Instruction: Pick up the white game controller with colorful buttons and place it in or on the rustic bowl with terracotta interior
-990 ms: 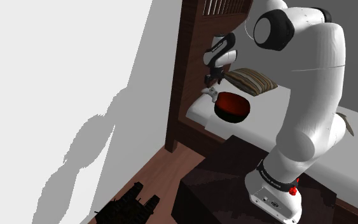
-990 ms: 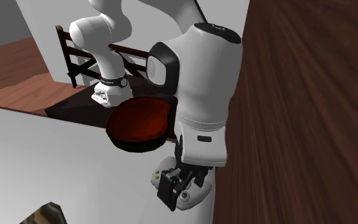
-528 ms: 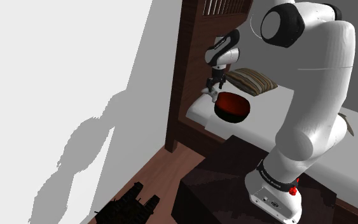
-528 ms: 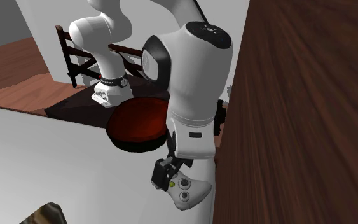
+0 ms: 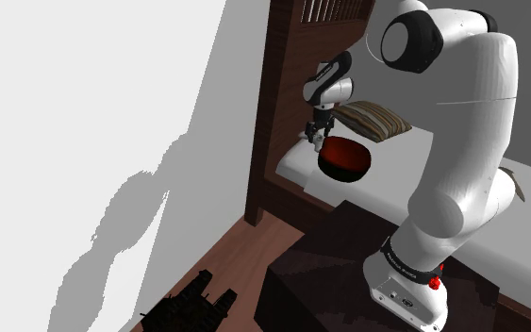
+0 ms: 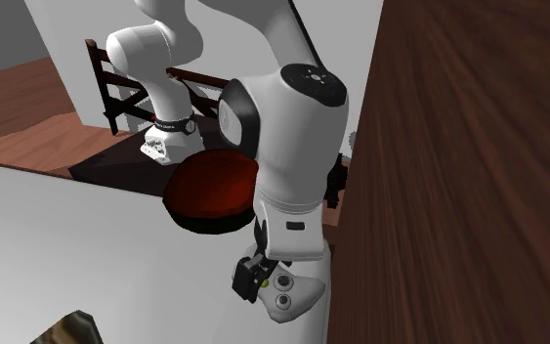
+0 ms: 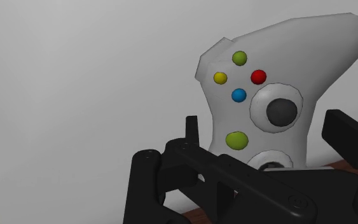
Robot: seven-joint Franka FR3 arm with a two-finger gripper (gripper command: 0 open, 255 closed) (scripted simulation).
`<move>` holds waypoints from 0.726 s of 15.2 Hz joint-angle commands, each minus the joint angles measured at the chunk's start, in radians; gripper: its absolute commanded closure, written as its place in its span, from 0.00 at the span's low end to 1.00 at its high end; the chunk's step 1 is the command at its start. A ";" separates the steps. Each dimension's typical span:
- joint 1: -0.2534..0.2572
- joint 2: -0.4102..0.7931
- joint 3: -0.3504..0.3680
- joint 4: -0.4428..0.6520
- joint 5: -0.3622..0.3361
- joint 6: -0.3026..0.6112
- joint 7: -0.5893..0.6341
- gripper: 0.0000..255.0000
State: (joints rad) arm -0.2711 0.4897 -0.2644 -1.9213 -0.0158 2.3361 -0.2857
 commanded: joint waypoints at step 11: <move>0.000 0.001 0.000 0.000 0.000 0.001 0.000 1.00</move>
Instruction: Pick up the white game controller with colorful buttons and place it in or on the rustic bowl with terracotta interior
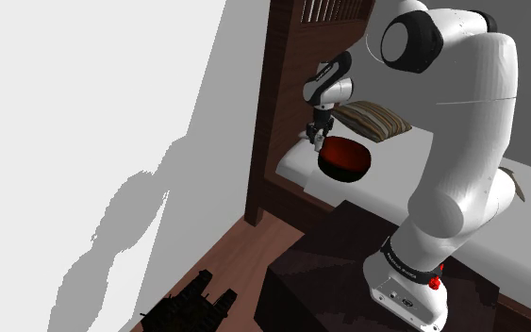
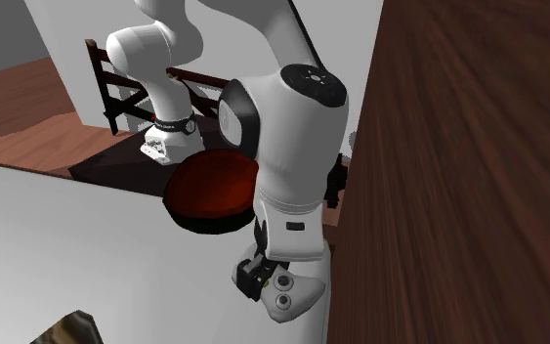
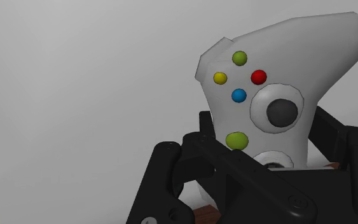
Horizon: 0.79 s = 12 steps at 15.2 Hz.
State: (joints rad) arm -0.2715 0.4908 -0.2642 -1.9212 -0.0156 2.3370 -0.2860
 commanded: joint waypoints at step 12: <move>0.010 -0.080 -0.012 0.015 -0.018 -0.093 0.002 1.00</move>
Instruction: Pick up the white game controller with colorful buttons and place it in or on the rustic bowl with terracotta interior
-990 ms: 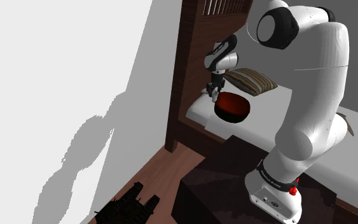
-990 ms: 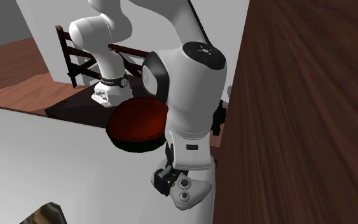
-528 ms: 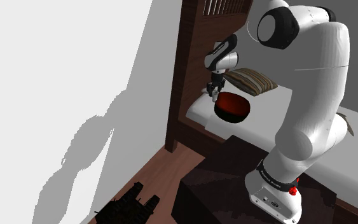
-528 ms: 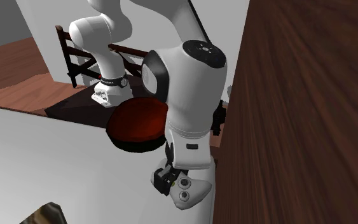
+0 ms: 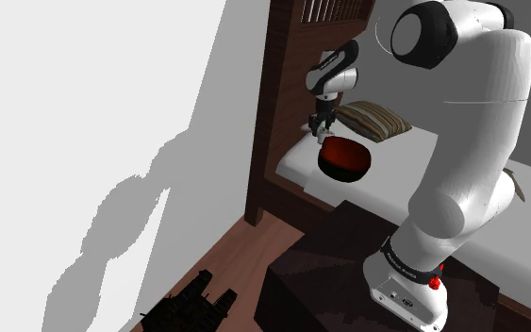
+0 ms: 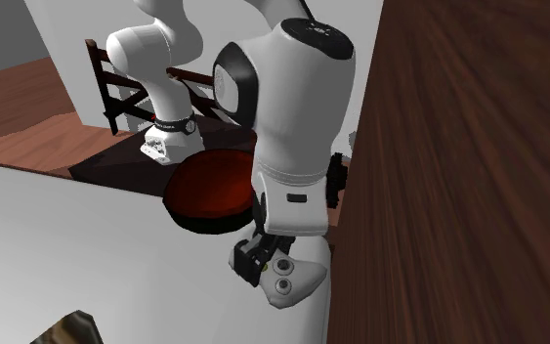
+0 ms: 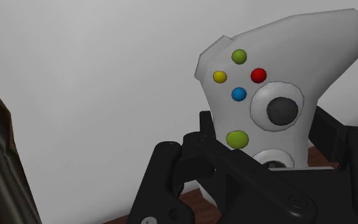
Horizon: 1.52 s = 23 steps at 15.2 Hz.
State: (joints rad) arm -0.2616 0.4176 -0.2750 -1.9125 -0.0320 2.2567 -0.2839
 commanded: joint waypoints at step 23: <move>0.016 -0.154 -0.017 0.127 -0.034 -0.276 -0.005 1.00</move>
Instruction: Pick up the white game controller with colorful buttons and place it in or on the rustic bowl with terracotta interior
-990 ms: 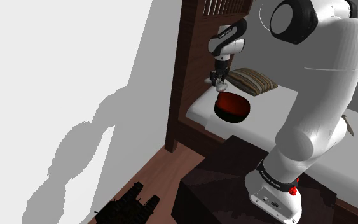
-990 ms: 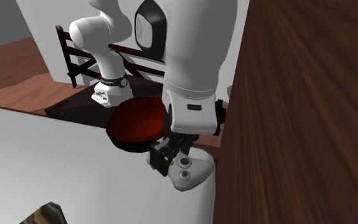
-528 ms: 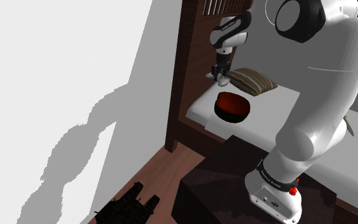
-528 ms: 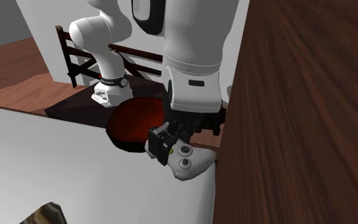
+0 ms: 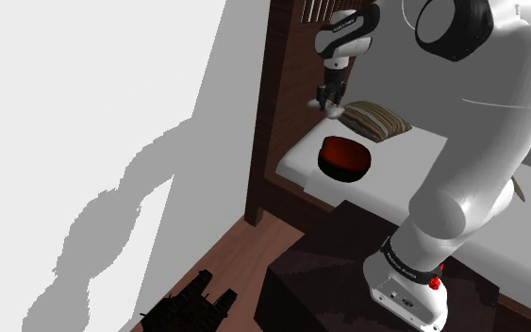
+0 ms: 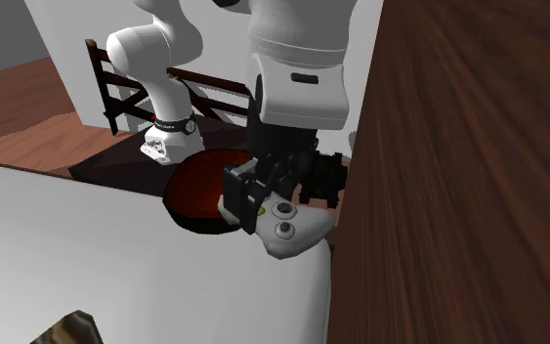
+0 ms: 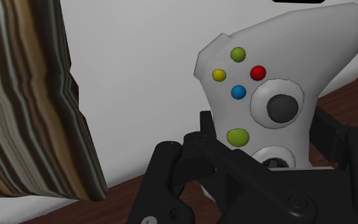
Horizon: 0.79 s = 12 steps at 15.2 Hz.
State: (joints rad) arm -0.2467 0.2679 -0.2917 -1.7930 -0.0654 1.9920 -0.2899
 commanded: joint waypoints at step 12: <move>0.025 -0.454 0.002 -0.515 -0.147 0.067 0.104 1.00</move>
State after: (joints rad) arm -0.2190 -0.1420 -0.2902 -2.2654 -0.1982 2.0590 -0.1933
